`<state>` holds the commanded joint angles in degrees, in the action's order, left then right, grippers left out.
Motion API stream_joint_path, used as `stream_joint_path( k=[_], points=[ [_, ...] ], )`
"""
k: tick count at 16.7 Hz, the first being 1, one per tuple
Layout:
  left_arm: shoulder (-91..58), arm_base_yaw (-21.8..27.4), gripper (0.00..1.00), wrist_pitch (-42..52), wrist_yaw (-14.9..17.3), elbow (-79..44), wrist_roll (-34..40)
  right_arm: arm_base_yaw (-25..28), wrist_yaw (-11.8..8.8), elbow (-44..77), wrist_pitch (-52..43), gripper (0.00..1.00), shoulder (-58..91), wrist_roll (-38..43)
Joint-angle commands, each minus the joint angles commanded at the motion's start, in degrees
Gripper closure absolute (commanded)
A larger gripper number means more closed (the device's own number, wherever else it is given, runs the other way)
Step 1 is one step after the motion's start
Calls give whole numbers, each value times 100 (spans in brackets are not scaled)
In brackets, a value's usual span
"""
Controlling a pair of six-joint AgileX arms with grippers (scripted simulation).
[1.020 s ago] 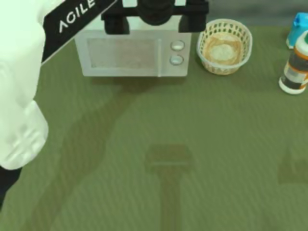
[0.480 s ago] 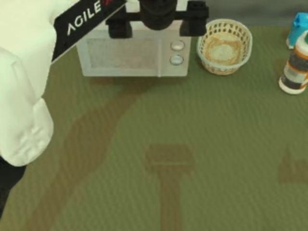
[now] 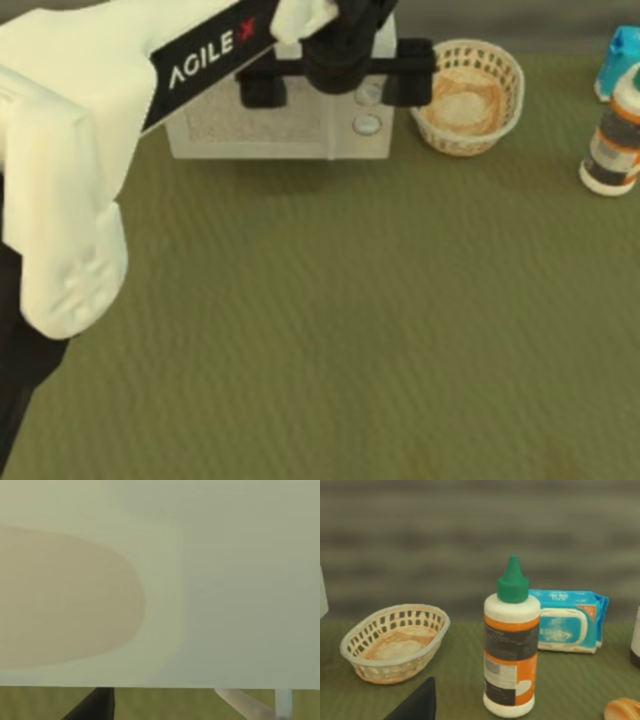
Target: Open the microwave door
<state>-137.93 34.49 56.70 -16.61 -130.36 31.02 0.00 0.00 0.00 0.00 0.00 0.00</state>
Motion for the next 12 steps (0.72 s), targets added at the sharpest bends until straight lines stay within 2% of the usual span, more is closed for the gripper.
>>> stream_joint_path(
  k=[12],
  points=[
    [0, 0, 90, 0, 0, 0, 0, 0, 0, 0, 0, 0, 0, 0]
  ],
)
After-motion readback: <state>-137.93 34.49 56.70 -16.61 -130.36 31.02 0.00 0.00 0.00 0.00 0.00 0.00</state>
